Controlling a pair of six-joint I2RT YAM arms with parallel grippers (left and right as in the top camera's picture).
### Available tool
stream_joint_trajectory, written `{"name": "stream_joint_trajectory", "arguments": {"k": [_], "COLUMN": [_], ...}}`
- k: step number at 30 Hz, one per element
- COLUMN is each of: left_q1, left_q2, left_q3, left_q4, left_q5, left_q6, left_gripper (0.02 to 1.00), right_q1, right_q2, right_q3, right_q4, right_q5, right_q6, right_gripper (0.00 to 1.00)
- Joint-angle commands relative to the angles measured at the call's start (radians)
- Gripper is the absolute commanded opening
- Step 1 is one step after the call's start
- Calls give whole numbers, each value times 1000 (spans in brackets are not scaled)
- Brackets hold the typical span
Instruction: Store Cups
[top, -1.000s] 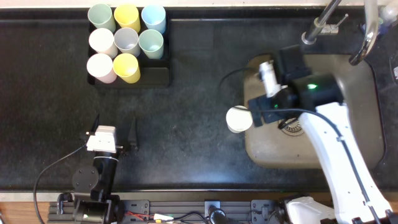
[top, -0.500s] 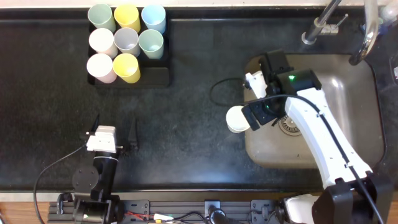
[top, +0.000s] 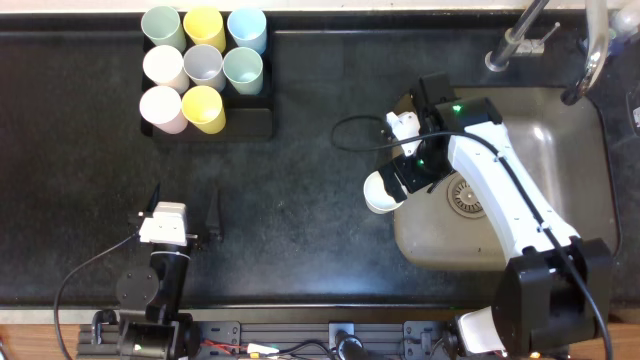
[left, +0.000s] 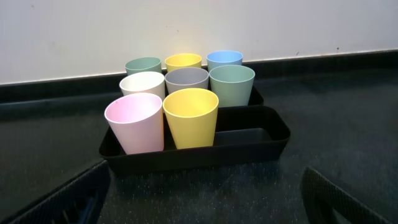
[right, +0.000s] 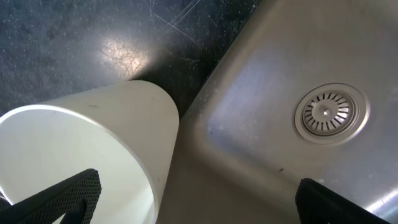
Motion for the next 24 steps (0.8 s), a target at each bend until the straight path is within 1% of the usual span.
{"name": "stream_joint_trajectory", "arguments": {"k": [1,3,4,5,6,7,8,10,13,16,17,18,19,22,24], "left_q1": [4,4,4,4,4,4,4,4,4,4,4,4,4,4,4], "left_q2": [-7,-7,-7,-7,-7,-7,-7,-7,-7,-7,-7,-7,-7,-7,-7], "left_q3": [-2,-2,-2,-2,-2,-2,-2,-2,-2,-2,-2,-2,-2,-2,-2], "left_q4": [-3,-3,-3,-3,-3,-3,-3,-3,-3,-3,-3,-3,-3,-3,-3], "left_q5": [6,6,6,6,6,6,6,6,6,6,6,6,6,6,6], "left_q6": [11,11,11,11,11,11,11,11,11,11,11,11,11,11,11], "left_gripper": [1000,1000,1000,998,998,998,998,1000,998,998,998,1000,998,998,998], "right_q1": [-6,-6,-6,-6,-5,-5,-5,-5,0,14,21,41,54,102,146], "right_q2": [28,37,39,39,39,39,39,39,39,38,38,39,41,82,163], "right_q3": [30,30,30,30,30,30,30,30,50,161,220,355,429,640,816], "right_q4": [11,12,13,13,13,13,13,13,5,-55,-83,-135,-154,-196,-241], "right_q5": [-16,-11,-10,-10,-11,-14,-15,-18,-17,-18,-17,-16,-16,-21,-21], "right_q6": [-1,-2,-2,-2,-1,0,0,5,39,84,99,138,162,198,212], "right_gripper": [998,1000,974,853,467,141,42,42,42,42,42,42,45,45,42]}}
